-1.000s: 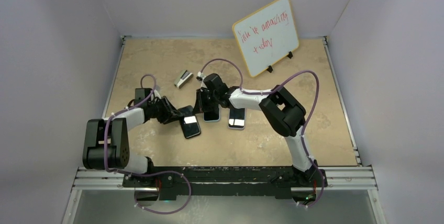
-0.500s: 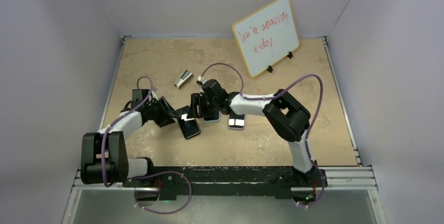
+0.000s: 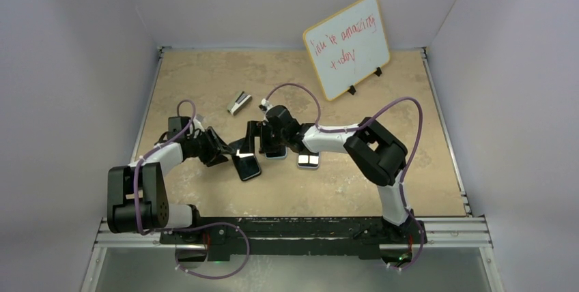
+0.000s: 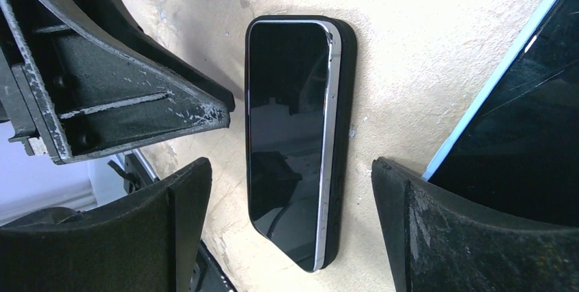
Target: Put the phone into the phone case
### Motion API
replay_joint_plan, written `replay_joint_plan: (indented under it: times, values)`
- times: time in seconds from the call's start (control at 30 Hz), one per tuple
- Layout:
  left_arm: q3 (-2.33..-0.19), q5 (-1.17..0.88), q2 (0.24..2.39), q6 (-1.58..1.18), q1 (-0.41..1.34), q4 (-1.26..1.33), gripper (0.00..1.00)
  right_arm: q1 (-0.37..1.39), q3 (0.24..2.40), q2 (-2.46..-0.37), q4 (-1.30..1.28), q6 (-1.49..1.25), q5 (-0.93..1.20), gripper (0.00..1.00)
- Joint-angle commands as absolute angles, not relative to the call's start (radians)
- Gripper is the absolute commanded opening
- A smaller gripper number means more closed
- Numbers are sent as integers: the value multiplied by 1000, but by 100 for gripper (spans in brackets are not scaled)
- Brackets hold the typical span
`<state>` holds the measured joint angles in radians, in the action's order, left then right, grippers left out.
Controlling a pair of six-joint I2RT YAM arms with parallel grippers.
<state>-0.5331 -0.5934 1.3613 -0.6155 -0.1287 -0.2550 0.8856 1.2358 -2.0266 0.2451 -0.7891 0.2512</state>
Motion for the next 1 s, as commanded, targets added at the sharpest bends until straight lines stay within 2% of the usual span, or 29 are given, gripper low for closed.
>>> replay_joint_plan:
  times: [0.0,0.27,0.57,0.7,0.97]
  values:
    - [-555,-635,1377,-583,-135,-234,44,891,1196,-2012,307,-829,250,88]
    - [-554,-603,1373,-593,-135,-234,39,910,1199,-2049,362,-846,268,87]
    - [-543,-588,1429,-597,-134,-201,34,917,1229,-2099,313,-819,261,87]
    - [-547,-593,1452,-597,-135,-197,30,925,1248,-2116,330,-818,303,87]
    - [-556,-594,1493,-597,-135,-190,19,919,1278,-2119,451,-877,519,87]
